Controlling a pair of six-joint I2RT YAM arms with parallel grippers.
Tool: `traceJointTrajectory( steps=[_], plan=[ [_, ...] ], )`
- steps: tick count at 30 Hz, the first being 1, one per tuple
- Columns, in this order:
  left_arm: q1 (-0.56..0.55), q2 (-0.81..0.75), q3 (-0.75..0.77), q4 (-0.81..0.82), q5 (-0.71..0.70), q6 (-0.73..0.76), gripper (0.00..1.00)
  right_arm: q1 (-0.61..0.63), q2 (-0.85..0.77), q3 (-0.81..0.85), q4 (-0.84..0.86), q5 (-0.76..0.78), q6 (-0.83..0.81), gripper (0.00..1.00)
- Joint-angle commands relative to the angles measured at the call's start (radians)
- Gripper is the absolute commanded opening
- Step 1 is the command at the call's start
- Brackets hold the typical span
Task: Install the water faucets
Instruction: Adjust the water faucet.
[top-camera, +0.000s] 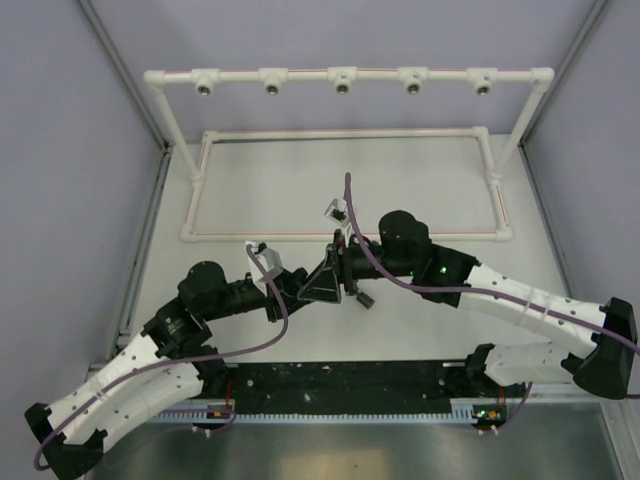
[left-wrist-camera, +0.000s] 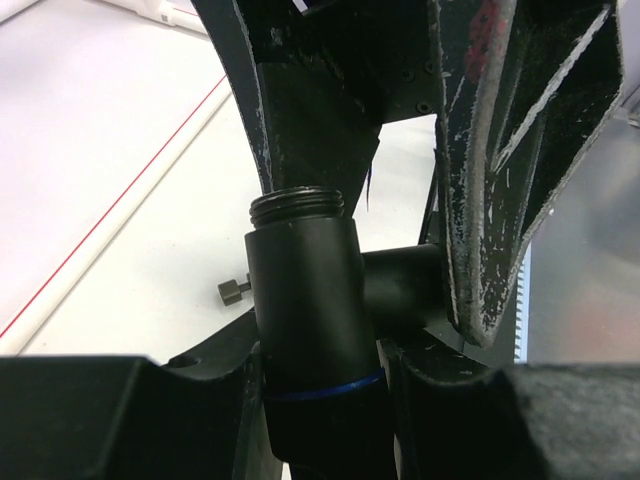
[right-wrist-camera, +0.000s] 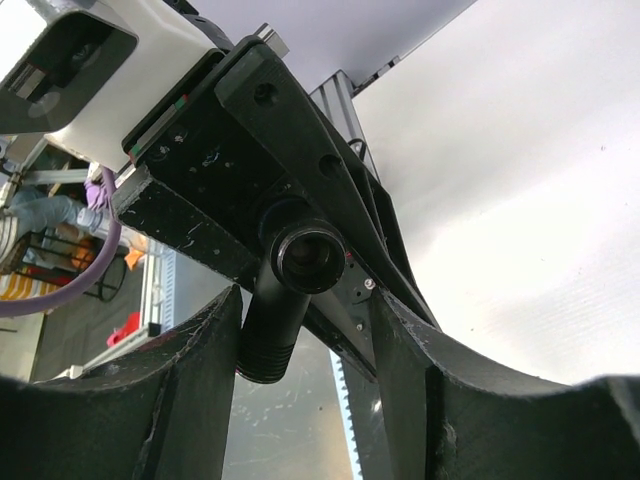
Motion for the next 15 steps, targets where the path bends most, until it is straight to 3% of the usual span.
traceJointTrajectory(
  steps=[1, 15],
  plan=[
    [-0.006, -0.074, 0.046, 0.197, 0.028, -0.006, 0.00, -0.012, -0.008, -0.060, -0.156, 0.062, -0.062, 0.52],
    [-0.006, -0.126, 0.040, 0.229, -0.044, -0.026, 0.00, -0.009, -0.034, -0.114, -0.167, 0.059, -0.069, 0.52]
  ],
)
